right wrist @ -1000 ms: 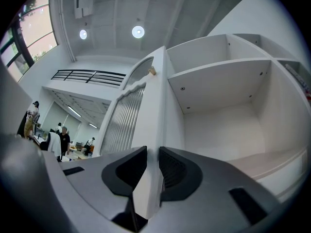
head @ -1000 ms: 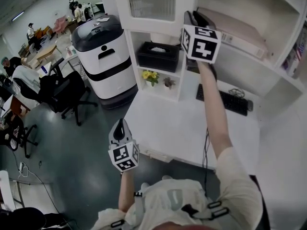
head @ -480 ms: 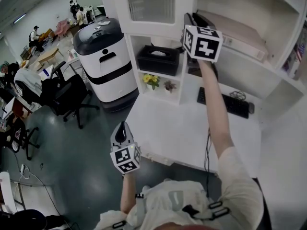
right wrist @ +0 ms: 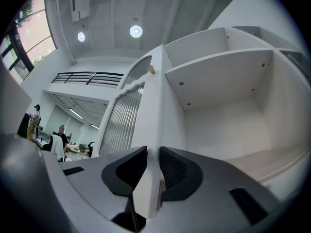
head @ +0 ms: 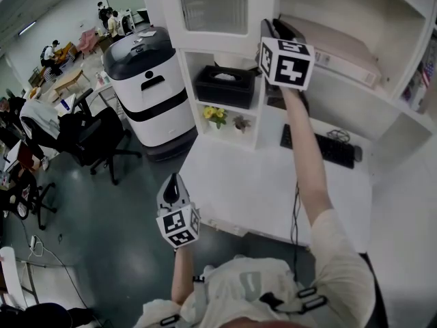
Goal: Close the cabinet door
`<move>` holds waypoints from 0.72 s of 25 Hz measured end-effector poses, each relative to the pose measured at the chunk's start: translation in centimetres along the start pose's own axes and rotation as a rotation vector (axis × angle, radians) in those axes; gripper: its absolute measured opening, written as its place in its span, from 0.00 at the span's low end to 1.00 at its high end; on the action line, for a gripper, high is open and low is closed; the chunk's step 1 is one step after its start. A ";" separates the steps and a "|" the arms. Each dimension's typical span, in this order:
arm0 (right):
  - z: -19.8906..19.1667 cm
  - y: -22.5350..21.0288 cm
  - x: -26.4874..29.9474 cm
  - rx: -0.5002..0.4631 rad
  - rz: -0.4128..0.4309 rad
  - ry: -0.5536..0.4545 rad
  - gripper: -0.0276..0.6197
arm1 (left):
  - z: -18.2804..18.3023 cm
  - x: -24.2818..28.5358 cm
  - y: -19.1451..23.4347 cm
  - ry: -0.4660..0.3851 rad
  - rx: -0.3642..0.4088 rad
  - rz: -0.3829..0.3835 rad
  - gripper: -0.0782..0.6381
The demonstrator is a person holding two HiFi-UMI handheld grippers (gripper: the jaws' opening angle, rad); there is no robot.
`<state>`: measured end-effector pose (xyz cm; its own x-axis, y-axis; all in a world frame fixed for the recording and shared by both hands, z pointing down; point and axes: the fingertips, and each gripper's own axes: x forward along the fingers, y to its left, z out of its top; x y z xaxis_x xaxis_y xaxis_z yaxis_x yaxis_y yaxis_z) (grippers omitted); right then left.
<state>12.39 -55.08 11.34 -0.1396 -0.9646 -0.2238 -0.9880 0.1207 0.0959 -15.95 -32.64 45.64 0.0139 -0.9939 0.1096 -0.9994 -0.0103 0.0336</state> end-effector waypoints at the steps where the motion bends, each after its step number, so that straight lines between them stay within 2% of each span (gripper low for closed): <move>1: 0.0 0.0 0.0 0.000 0.000 0.006 0.15 | 0.0 0.0 0.1 0.001 0.000 0.000 0.12; 11: 0.5 0.8 -1.5 0.024 0.002 -0.009 0.15 | 1.0 -1.8 1.6 -0.012 0.009 0.007 0.12; 18: 3.4 6.0 -6.6 -0.001 0.118 -0.150 0.15 | 2.7 -3.9 3.8 -0.046 -0.001 0.017 0.12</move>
<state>7.19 -47.15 10.08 -0.2631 -0.8979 -0.3528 -0.9641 0.2310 0.1310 -19.85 -29.13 42.62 -0.0049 -0.9979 0.0645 -0.9994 0.0070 0.0328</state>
